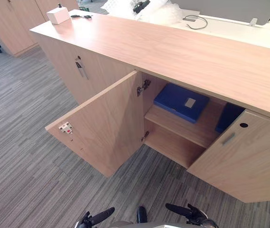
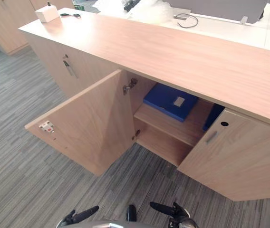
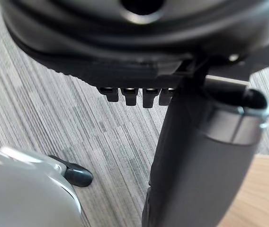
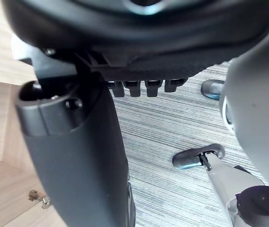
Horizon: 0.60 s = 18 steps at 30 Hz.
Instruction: Walk over to the cabinet, pick up the folder, carry it to the office cabinet, place the folder inside the office cabinet, then close the office cabinet door
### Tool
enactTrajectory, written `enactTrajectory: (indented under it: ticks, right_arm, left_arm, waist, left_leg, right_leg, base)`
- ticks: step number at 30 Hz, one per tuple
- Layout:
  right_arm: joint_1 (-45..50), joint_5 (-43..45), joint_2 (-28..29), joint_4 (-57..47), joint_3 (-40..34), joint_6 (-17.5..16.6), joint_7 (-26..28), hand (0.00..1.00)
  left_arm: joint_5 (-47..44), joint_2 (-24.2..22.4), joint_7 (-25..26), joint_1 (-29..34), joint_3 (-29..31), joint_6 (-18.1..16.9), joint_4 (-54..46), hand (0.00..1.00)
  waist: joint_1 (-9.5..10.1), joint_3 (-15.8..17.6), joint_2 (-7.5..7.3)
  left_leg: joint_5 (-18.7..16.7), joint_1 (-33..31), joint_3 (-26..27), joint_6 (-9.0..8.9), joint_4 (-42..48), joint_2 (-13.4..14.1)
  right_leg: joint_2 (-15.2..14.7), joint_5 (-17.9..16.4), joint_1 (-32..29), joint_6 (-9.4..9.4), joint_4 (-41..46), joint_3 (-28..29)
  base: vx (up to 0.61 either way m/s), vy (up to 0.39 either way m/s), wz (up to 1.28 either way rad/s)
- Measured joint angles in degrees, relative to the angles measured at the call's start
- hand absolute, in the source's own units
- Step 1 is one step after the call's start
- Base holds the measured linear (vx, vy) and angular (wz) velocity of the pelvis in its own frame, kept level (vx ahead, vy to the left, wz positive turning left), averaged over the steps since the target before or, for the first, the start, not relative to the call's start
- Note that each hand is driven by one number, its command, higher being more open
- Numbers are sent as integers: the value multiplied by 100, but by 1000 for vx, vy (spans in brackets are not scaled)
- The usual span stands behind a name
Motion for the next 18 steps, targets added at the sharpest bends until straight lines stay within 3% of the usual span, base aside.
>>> enactTrajectory:
  ticks: [6,10,15,18]
  right_arm:
    - [21,-1,-9,14,-224,7,-4,100]
    - [100,-11,8,29,-444,24,9,100]
    - [151,-16,10,30,-708,76,71,100]
    - [248,-20,3,14,-927,81,97,100]
  left_arm:
    - [-144,-204,112,-116,610,8,-196,100]
    - [-211,-88,184,-389,1449,10,-471,100]
    - [-311,681,218,-879,2287,25,-539,100]
    - [-171,1233,248,-1143,2356,32,-579,100]
  waist:
    - [-120,-10,-10]
    - [-222,-8,-11]
    - [-301,-8,-16]
    - [-289,-17,-31]
  left_leg:
    - [-18,20,41,-135,-14,89]
    - [-81,60,171,-221,-17,120]
    - [-210,131,413,-264,-17,195]
    - [-309,205,511,-299,-16,255]
  right_leg:
    - [58,0,22,0,-62,4]
    - [104,-3,85,-6,-218,95]
    - [162,-4,78,-82,-297,341]
    - [208,37,96,-220,-302,457]
  base:
    - [-12,-30,-5]
    - [-15,-18,-16]
    - [19,-9,-28]
    - [75,-15,-22]
